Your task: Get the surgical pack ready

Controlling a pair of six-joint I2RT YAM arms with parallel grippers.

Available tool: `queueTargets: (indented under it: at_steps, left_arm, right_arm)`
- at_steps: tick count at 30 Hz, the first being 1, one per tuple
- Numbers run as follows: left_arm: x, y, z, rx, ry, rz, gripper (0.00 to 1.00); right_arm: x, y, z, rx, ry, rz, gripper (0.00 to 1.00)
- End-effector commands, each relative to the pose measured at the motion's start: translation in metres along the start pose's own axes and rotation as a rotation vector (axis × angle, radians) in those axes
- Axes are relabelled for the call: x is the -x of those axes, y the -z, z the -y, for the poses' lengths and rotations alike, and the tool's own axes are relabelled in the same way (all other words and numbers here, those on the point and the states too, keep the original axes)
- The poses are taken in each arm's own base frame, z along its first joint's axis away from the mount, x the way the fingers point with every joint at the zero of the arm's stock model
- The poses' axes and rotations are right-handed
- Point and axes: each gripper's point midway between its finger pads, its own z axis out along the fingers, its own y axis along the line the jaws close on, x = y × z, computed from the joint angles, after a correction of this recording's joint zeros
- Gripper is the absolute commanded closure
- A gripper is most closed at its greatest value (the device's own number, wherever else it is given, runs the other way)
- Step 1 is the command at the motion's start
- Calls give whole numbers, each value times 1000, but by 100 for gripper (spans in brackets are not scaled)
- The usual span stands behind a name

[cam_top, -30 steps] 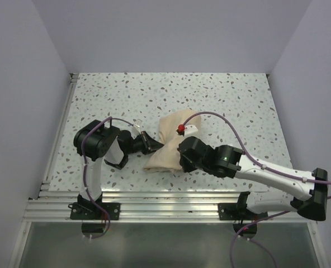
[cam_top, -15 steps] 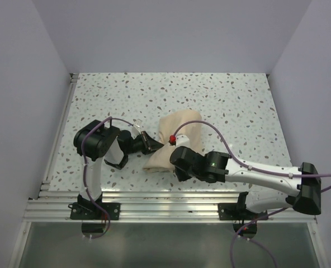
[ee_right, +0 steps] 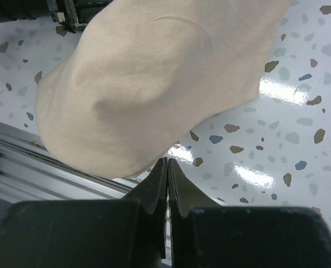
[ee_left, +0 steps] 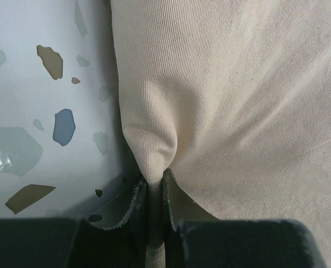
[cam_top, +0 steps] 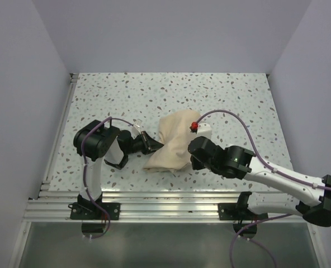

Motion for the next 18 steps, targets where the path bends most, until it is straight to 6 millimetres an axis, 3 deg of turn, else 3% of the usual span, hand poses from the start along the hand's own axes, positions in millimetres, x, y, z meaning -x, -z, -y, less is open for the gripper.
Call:
queueTargets:
  at_steps: [1,4,8,14,18]
  left_arm:
    - [-35,16,-59,219,61,-72,100]
    - [-35,16,-59,219,61,-72,100]
    - [-34,15,-59,218,60,-70,100]
    - [-34,15,-59,220,59,-70,100]
    - [-34,16,-60,224,62,-70,100]
  right_arm:
    - [24,8,12,-20,-32,62,100]
    - [19,-5,4,4,-25,29,100]
    - [1,-30,-24,84,-21,-43,100]
    - [-26,-42,-58,110,37,-112,100]
    - [-44,-57,-45,2,76,-171,100]
